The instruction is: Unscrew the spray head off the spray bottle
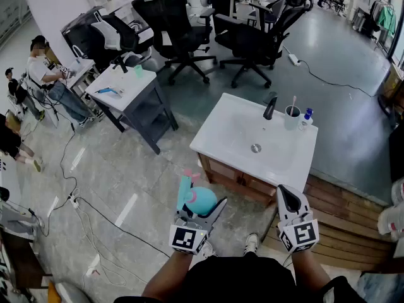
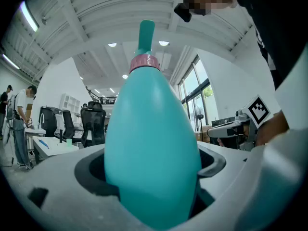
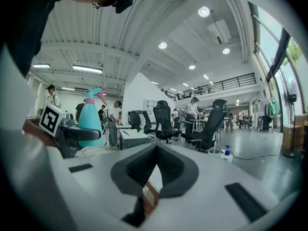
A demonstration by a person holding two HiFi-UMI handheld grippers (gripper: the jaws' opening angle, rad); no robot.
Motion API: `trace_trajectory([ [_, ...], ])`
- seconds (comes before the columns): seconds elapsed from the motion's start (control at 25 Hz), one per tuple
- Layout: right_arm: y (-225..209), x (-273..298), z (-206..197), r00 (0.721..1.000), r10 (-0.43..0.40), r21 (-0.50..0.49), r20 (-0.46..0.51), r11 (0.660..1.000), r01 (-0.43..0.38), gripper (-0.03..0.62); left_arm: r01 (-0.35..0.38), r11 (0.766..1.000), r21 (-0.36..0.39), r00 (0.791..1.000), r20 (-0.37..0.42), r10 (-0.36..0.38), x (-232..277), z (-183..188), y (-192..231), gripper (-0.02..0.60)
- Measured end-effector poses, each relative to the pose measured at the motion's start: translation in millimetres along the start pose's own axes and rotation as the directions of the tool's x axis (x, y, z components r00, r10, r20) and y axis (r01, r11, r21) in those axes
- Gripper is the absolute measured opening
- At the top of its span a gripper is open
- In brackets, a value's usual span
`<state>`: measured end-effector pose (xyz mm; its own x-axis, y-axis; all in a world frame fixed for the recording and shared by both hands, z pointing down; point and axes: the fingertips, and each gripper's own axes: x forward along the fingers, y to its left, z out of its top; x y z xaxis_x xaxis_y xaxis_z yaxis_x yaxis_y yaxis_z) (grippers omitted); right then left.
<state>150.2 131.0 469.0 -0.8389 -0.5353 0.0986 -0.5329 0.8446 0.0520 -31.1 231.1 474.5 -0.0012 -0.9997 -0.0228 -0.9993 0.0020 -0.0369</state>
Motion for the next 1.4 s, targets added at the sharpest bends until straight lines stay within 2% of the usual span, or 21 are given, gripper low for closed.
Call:
trace_trajectory([
  [0.36,-0.4,4.2,1.6,1.0,0.001,-0.015,-0.004,1.0,-0.001,0.003,0.007,1.0,0.015,1.0,0.001,-0.007,3.6,6.7,1.1,0.453],
  [0.68,-1.8,16.8,4.7,1.0,-0.027,0.008,-0.001,1.0,0.027,0.005,-0.003,1.0,0.01,1.0,-0.005,0.003,-0.1,5.3,20.6,0.453],
  [0.88,19.9,31.4,5.2,1.0,-0.026,0.028,0.002,0.999,0.026,0.005,0.017,0.999,0.052,0.999,-0.039,-0.015,-10.6,-1.6,38.8,0.453],
  [1.0,37.2,41.7,2.8,0.999,-0.032,0.035,-0.003,0.999,0.033,0.005,0.035,0.999,0.032,0.998,-0.051,-0.033,-17.6,-2.0,49.8,0.453],
  [1.2,65.6,59.9,0.0,0.998,-0.068,0.047,-0.002,0.997,0.068,0.005,0.054,0.998,0.04,0.996,-0.076,-0.051,-31.7,-13.3,84.2,0.453],
  [1.4,91.1,68.8,7.1,0.999,-0.053,0.169,0.005,0.984,0.051,0.005,0.077,0.997,0.025,0.992,-0.098,-0.075,-43.3,-21.2,108.3,0.453],
])
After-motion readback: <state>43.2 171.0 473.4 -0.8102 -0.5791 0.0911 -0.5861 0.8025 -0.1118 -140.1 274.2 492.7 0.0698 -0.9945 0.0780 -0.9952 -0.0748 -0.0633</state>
